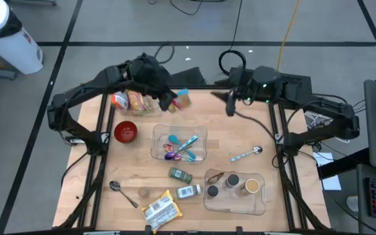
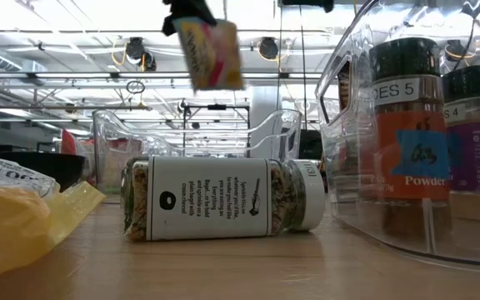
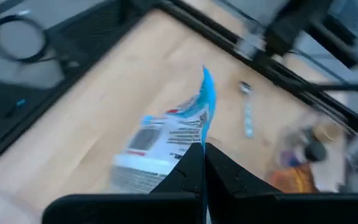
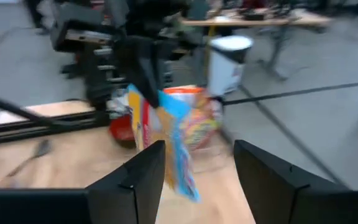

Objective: Pick & Place Food Item
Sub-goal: Put the light blue noodle pack into the top transparent bin

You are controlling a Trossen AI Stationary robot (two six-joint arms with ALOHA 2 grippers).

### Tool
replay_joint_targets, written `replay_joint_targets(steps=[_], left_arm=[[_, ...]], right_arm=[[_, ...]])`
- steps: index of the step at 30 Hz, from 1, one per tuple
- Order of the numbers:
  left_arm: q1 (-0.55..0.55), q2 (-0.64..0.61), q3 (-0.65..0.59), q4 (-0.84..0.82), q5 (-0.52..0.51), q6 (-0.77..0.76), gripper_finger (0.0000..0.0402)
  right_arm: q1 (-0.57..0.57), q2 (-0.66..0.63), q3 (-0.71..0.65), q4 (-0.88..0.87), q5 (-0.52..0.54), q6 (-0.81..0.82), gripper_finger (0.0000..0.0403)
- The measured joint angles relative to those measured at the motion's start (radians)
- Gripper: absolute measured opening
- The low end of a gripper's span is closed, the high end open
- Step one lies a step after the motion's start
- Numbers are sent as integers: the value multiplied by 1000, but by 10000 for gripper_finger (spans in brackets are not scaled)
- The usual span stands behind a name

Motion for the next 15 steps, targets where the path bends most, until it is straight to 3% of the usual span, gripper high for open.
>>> replay_joint_targets(steps=[6, 15], left_arm=[[106, -13, 0, -91, -79, -112, 1], [258, -13, 0, -174, -202, -219, 0]], right_arm=[[-85, -58, 0, -57, 0, -93, 178], [-143, -83, -53, -141, -2, -95, 180]])
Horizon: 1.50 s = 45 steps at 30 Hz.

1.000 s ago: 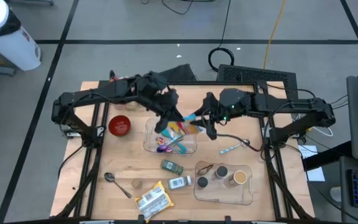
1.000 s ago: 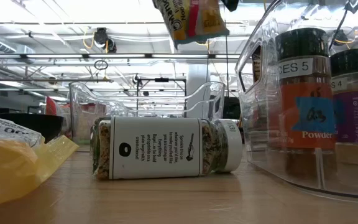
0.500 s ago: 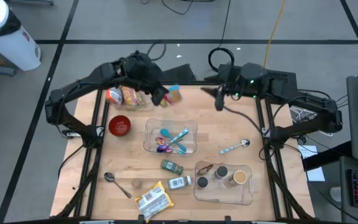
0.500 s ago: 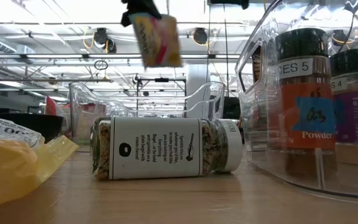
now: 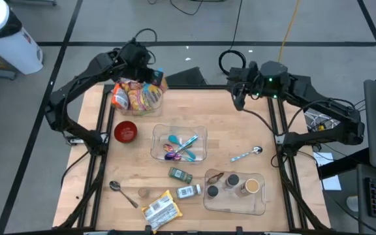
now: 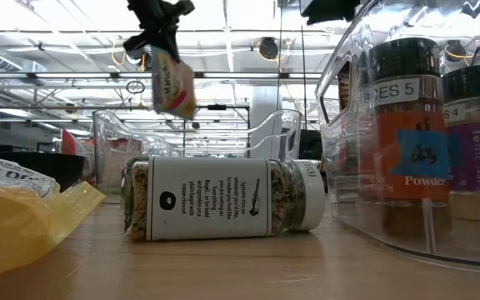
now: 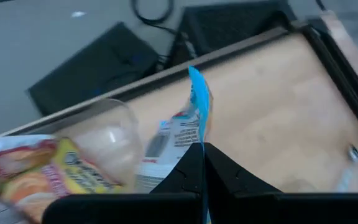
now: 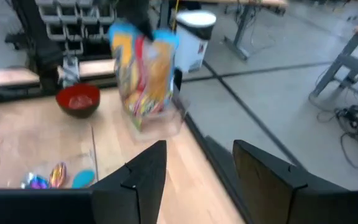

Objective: Pick & Place Food Item
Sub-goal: Put the light blue noodle pack into the top transparent bin

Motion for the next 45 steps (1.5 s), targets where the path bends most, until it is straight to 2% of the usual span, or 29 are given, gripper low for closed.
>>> replay_joint_targets(steps=[8, 12, 17, 30, 39, 45], left_arm=[[97, 1, -16, 16, -42, -49, 0], [120, 4, -87, 17, -56, -88, 0], [123, 4, -209, 70, -64, -144, 0], [123, 5, -484, 435, -24, -283, 0], [119, 5, -593, 478, -24, -324, 0], [119, 5, -603, 487, -51, -343, 10]], right_arm=[[1, -4, -133, 67, -33, 58, 172], [2, -18, -202, 173, -103, 89, 173], [1, -38, -253, 248, -106, 98, 172], [-6, -44, -262, 262, -104, 52, 165], [-6, -44, -262, 262, -104, 50, 164], [-6, -43, -262, 261, -104, 50, 164]])
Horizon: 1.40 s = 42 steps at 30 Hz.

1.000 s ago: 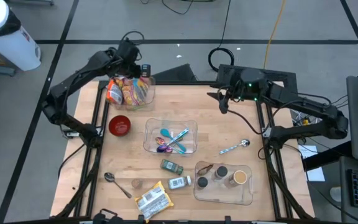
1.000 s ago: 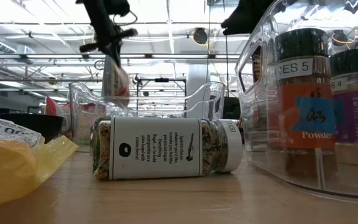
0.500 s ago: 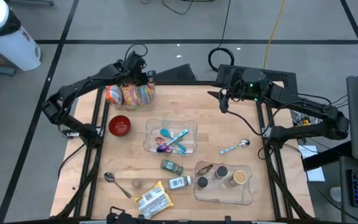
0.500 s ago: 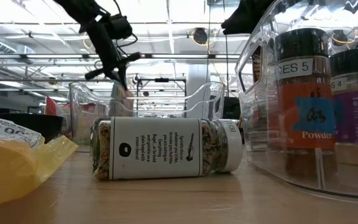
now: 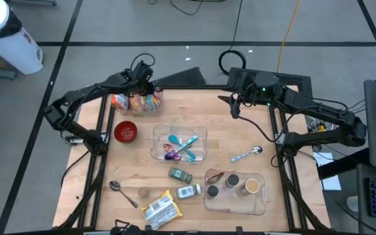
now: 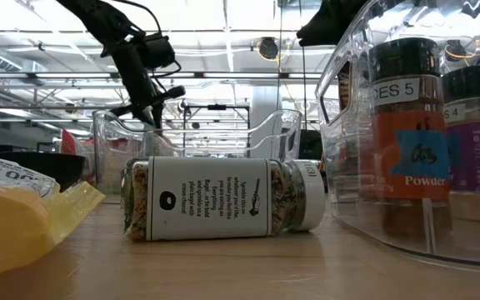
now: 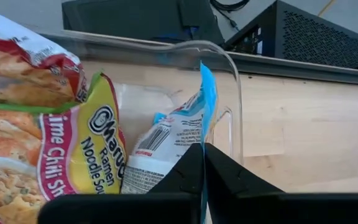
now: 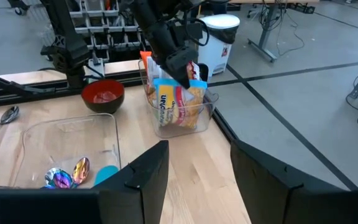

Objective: Pick & Place Food Item
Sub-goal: Put the light blue noodle pack into the top transparent bin, then put the brown seasoning bottle into the bottom transparent bin

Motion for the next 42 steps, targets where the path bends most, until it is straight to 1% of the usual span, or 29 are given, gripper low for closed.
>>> replay_joint_targets(steps=[9, 15, 21, 25, 28, 32, 37, 42], left_arm=[[0, 0, 0, 0, -11, 0, 42], [0, 0, 0, 1, -6, -1, 87], [11, -1, 0, 2, 60, -6, 144], [40, -30, -1, 2, 163, 6, 170], [54, -65, -1, 2, 222, 13, 180], [63, -149, -1, 35, 275, 71, 184], [50, -292, -2, 84, 288, 157, 184], [-5, -430, -1, 169, 292, 192, 184]], right_arm=[[0, 0, 0, 0, -2, 3, 164], [2, 0, 0, 0, -3, 3, 164], [2, 0, 0, -1, -3, 3, 164], [2, 0, 0, -1, -3, 3, 164], [2, 0, 0, -1, -3, 3, 164], [2, 0, 0, -1, -3, 2, 164], [2, 0, 0, 0, -2, 3, 164], [2, 0, 0, 0, -1, 3, 164]])
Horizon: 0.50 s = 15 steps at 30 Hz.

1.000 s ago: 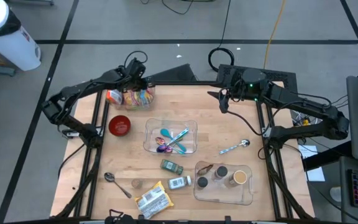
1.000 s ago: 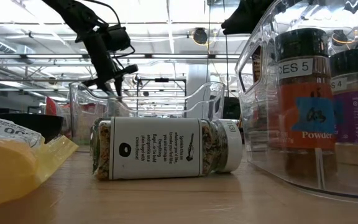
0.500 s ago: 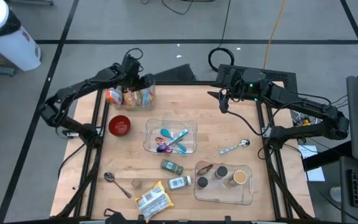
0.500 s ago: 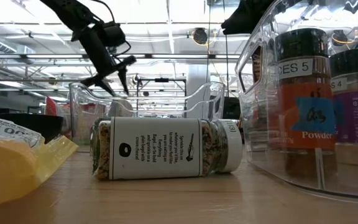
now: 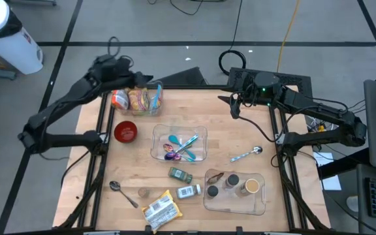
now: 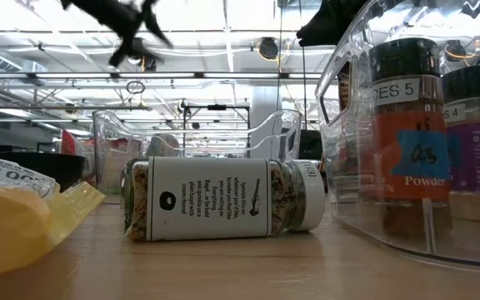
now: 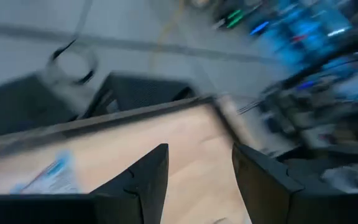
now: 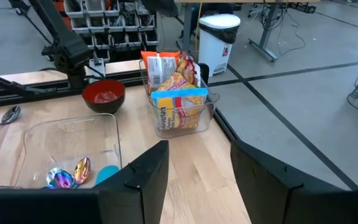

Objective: Pick & Place Food Item
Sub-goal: Put the brown seasoning bottle into the bottom transparent bin

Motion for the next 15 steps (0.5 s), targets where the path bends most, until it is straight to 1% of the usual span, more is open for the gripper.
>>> replay_joint_targets(steps=[3, 6, 12, 15], left_arm=[[-55, -67, 1, 69, -6, -6, 184], [-137, -108, 1, 164, -13, 29, 184], [-341, -117, 1, 310, -53, 207, 184], [-420, -114, 1, 363, -78, 285, 184]], right_arm=[[0, 0, 0, 2, 0, 0, 164], [0, 0, 0, 29, 0, 0, 164], [0, 0, 0, 109, -1, 1, 164], [0, 0, 0, 163, -2, 62, 164]])
